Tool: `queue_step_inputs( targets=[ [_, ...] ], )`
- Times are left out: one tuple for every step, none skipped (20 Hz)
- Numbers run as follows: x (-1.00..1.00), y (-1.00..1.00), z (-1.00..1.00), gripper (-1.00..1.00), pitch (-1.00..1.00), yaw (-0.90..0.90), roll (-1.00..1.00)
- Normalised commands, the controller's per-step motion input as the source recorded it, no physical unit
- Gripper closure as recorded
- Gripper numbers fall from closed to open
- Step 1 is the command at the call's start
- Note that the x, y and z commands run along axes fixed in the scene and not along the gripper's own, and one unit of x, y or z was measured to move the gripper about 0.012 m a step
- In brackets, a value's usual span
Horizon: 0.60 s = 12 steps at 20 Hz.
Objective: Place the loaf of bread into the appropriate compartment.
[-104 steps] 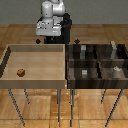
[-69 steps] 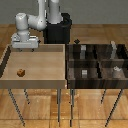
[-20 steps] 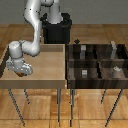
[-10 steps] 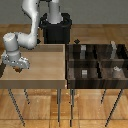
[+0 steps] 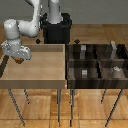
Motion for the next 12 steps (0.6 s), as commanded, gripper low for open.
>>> queue_step_inputs(
  targets=[
    [0.0,1.0,0.0,1.0,0.0,0.0,0.0],
    [0.0,1.0,0.0,1.0,0.0,0.0,0.0],
    [0.0,1.0,0.0,1.0,0.0,0.0,0.0],
    [0.0,1.0,0.0,1.0,0.0,0.0,0.0],
    [0.0,1.0,0.0,1.0,0.0,0.0,0.0],
    [0.0,1.0,0.0,1.0,0.0,0.0,0.0],
    [0.0,1.0,0.0,1.0,0.0,0.0,0.0],
    [0.0,1.0,0.0,1.0,0.0,0.0,0.0],
    [0.0,1.0,0.0,1.0,0.0,0.0,0.0],
    [0.0,1.0,0.0,1.0,0.0,0.0,0.0],
    [0.0,1.0,0.0,1.0,0.0,0.0,0.0],
    [0.0,1.0,0.0,1.0,0.0,0.0,0.0]
  ],
)
